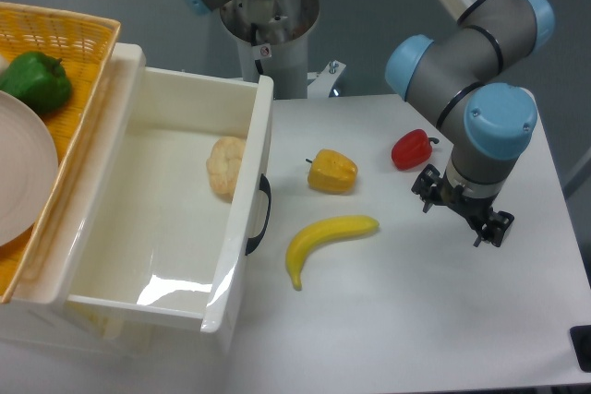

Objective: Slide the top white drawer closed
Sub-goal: 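Move the gripper from the red pepper toward the open white drawer's front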

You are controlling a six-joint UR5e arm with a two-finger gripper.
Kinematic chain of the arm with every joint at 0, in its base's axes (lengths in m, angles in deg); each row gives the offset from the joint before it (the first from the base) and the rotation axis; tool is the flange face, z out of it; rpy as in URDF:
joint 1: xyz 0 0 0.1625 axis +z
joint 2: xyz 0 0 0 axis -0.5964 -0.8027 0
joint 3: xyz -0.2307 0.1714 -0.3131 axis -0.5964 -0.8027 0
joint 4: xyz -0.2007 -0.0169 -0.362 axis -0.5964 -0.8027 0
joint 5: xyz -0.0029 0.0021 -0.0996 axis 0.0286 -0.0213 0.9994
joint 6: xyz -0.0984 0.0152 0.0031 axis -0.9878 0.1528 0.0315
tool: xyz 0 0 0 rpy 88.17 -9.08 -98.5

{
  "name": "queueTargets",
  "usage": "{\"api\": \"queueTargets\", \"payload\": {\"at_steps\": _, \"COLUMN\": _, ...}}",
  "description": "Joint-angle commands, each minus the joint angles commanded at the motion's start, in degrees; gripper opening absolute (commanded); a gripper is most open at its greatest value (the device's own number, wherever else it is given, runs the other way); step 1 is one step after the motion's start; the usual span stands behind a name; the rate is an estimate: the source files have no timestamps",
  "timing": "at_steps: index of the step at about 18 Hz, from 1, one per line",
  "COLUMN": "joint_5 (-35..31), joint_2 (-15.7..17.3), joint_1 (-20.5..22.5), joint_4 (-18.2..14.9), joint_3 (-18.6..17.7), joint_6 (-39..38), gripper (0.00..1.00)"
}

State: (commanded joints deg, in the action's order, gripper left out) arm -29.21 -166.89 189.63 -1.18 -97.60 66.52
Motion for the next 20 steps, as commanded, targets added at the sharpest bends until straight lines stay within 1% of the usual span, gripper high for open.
{"api": "queueTargets", "payload": {"at_steps": 4, "joint_5": -0.1, "joint_2": 0.3, "joint_1": -0.5, "joint_4": 0.1, "joint_3": -0.5, "joint_6": -1.1, "gripper": 1.00}}
{"api": "queueTargets", "payload": {"at_steps": 5, "joint_5": -0.3, "joint_2": 0.7, "joint_1": -1.0, "joint_4": 0.1, "joint_3": -1.7, "joint_6": -1.3, "gripper": 1.00}}
{"api": "queueTargets", "payload": {"at_steps": 6, "joint_5": -1.0, "joint_2": 1.1, "joint_1": -1.9, "joint_4": 0.2, "joint_3": -3.0, "joint_6": -1.9, "gripper": 1.00}}
{"api": "queueTargets", "payload": {"at_steps": 8, "joint_5": -5.0, "joint_2": 1.7, "joint_1": -3.1, "joint_4": 0.2, "joint_3": -5.0, "joint_6": -2.3, "gripper": 1.00}}
{"api": "queueTargets", "payload": {"at_steps": 10, "joint_5": -8.2, "joint_2": 1.8, "joint_1": -4.0, "joint_4": 0.1, "joint_3": -5.1, "joint_6": -3.1, "gripper": 1.00}}
{"api": "queueTargets", "payload": {"at_steps": 12, "joint_5": -9.2, "joint_2": 2.0, "joint_1": -5.4, "joint_4": 0.1, "joint_3": -5.6, "joint_6": -7.2, "gripper": 1.00}}
{"api": "queueTargets", "payload": {"at_steps": 14, "joint_5": -9.3, "joint_2": 2.0, "joint_1": -7.0, "joint_4": 0.1, "joint_3": -5.7, "joint_6": -11.1, "gripper": 1.00}}
{"api": "queueTargets", "payload": {"at_steps": 17, "joint_5": -8.5, "joint_2": 2.8, "joint_1": -8.4, "joint_4": 0.1, "joint_3": -5.6, "joint_6": -14.3, "gripper": 1.00}}
{"api": "queueTargets", "payload": {"at_steps": 19, "joint_5": -6.4, "joint_2": 3.3, "joint_1": -9.4, "joint_4": 0.1, "joint_3": -5.6, "joint_6": -18.5, "gripper": 1.00}}
{"api": "queueTargets", "payload": {"at_steps": 20, "joint_5": -4.9, "joint_2": 3.5, "joint_1": -9.5, "joint_4": 0.1, "joint_3": -5.6, "joint_6": -20.2, "gripper": 0.96}}
